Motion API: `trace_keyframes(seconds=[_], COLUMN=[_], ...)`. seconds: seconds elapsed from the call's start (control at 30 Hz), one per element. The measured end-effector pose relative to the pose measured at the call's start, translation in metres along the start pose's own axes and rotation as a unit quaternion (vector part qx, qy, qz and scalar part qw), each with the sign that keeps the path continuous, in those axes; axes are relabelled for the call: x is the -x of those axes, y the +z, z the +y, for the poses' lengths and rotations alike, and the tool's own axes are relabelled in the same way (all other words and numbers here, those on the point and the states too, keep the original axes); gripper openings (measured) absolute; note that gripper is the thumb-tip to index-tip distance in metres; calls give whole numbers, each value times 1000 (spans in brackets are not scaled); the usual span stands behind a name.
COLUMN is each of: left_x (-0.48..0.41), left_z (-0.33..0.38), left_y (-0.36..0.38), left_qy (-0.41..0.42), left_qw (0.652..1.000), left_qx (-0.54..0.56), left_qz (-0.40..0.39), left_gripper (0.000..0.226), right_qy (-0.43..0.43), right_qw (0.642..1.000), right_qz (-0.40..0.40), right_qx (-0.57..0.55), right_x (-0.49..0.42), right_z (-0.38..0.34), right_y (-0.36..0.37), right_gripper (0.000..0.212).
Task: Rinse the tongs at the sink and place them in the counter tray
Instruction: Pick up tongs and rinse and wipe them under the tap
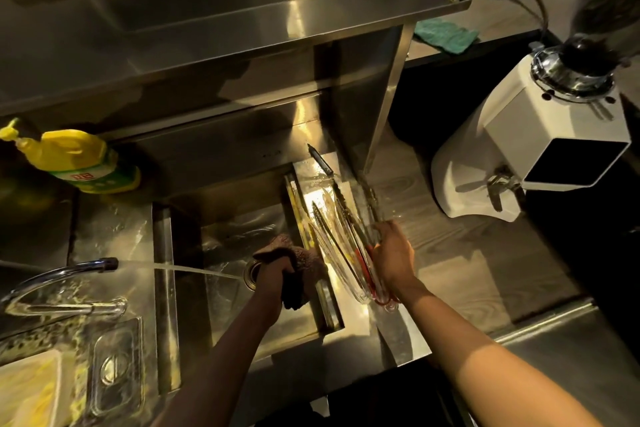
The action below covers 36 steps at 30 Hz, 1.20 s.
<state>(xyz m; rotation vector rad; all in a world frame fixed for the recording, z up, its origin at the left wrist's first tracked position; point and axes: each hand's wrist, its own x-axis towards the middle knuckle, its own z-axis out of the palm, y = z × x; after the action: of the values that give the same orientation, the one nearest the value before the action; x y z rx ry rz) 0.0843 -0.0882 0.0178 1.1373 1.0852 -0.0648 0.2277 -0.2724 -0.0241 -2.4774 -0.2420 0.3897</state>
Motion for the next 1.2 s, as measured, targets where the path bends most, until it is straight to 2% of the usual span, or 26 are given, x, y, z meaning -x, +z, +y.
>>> trace_keyframes(seconds=[0.1, 0.2, 0.33, 0.4, 0.5, 0.57, 0.7, 0.77, 0.87, 0.9, 0.97, 1.0, 1.1, 1.17, 1.2], left_x=[0, 5, 4, 2, 2, 2, -2, -5, -19, -22, -25, -24, -44, -53, -54], left_z=[0, 6, 12, 11, 6, 4, 1, -10, -27, -30, -29, -23, -12, -2, 1], left_y=[-5, -12, -34, -52, -82, -105, -139, -153, -160, -160, -161, -163, -172, -165, -158], left_qy=[-4, 11, 32, 33, 62, 83, 94, 111, 83, 63, 32, 14, -41, -29, -23], left_qw=[999, 995, 984, 977, 963, 950, 935, 943, 984, 989, 992, 992, 965, 931, 925], left_qx=[37, 97, 175, 206, 260, 294, 332, 304, 151, 132, 122, 125, 243, 334, 350], left_qz=[-7, -6, -30, -32, -34, -65, -86, -73, -36, -32, -18, 1, 93, 145, 144], left_gripper=[27, 18, 33, 36, 35, 36, 36, 16, 12, 19, 51, 50, 31, 28, 26], right_qy=[-45, -91, -45, -25, -40, -80, -149, -168, -184, -198, -214, -205, -178, -192, -200], right_qw=[996, 983, 940, 922, 922, 928, 919, 906, 903, 902, 904, 904, 907, 903, 899], right_qz=[-41, -106, -189, -240, -302, -321, -364, -387, -382, -371, -355, -360, -365, -363, -364], right_qx=[-64, -116, -281, -304, -241, -174, -24, 35, 73, 92, 106, 107, 113, 128, 138], right_x=[-2, 1, 19, 29, 37, 42, 55, 63, 72, 73, 74, 74, 74, 80, 83], right_z=[-9, -23, -60, -82, -102, -112, -127, -141, -164, -167, -169, -167, -164, -170, -173], right_y=[-2, 3, 14, 16, 29, 46, 86, 104, 130, 138, 152, 157, 168, 175, 180], right_gripper=[29, 34, 23, 31, 52, 61, 50, 49, 43, 38, 32, 33, 38, 36, 36])
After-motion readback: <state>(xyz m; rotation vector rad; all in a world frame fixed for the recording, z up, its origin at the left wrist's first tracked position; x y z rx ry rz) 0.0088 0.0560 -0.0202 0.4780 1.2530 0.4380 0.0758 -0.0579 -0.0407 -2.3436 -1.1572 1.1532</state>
